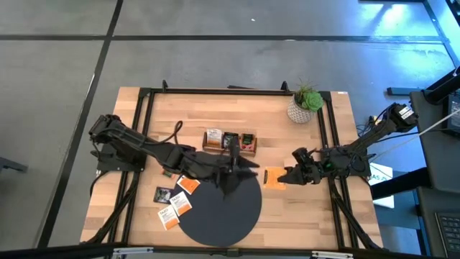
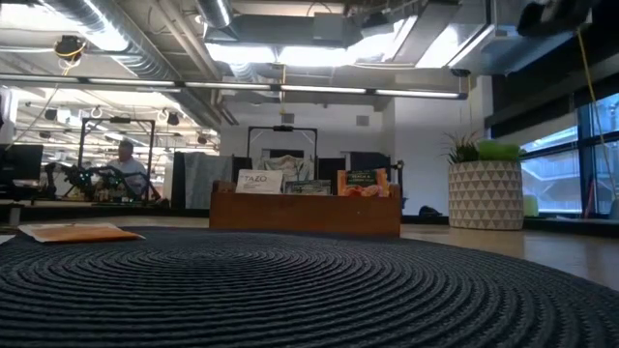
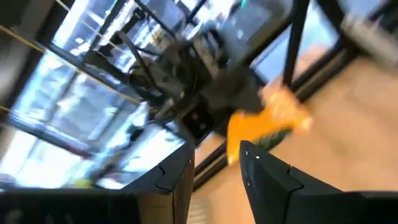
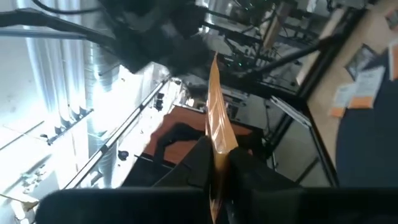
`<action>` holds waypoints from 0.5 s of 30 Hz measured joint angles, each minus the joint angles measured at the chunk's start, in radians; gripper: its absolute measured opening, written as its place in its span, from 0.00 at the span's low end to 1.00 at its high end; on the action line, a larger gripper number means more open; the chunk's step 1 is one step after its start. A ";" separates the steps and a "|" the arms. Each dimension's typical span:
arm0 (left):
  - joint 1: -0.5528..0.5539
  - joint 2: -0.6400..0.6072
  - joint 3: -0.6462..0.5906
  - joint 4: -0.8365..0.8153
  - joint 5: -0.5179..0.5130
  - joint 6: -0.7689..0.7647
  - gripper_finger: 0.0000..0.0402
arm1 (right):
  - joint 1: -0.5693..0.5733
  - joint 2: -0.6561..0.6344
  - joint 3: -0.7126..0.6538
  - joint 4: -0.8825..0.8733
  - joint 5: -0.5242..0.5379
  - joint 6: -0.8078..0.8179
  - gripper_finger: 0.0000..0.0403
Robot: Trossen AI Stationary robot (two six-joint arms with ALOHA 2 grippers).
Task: Pick & Place Tea
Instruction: Put the orange tea bag into the right of the wooden organizer
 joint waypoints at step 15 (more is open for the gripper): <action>-0.024 0.045 0.000 -0.002 -0.102 0.414 0.31 | -0.019 0.096 0.107 -0.001 0.007 0.000 0.09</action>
